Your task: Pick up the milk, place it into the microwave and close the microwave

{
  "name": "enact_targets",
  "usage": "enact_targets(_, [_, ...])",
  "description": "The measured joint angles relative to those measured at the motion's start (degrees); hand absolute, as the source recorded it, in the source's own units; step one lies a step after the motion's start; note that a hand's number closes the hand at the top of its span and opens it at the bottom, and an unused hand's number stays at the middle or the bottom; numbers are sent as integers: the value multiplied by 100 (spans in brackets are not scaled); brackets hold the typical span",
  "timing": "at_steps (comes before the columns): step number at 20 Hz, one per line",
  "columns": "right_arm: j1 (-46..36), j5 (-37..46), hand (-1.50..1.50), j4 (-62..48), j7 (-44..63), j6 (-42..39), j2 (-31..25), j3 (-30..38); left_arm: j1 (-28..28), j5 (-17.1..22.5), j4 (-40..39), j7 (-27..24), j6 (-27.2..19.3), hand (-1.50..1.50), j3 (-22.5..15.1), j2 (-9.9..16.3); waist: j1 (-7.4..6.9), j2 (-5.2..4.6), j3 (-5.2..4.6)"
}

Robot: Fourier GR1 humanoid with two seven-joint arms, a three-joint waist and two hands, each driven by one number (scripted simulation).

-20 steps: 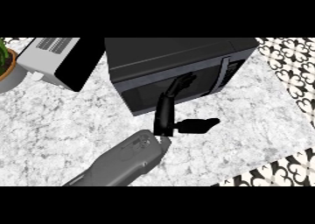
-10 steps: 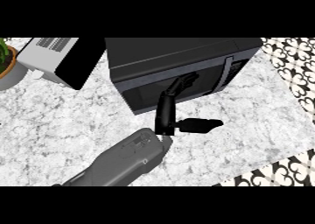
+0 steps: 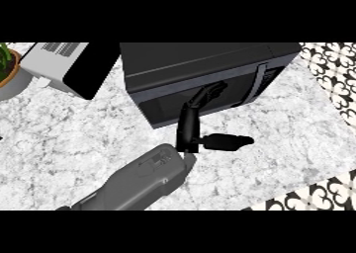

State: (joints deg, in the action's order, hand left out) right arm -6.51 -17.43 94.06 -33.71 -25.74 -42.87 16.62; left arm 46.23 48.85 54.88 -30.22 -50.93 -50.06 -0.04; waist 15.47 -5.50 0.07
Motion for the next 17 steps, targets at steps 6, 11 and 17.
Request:
enact_targets(6, [-20,-695,-150,-367,215,-389,289,-258,80,141,-43,-149,50,-150,-68,1,-51,-43,5])
enact_targets(11, [-118,-1072,-150,-609,413,-581,290,-310,94,267,-91,-294,72,-150,-86,1,-38,-42,2])
enact_targets(17, [-284,-1415,-150,-882,608,-755,212,-303,116,413,-135,-455,101,-150,-113,1,-29,-48,5])
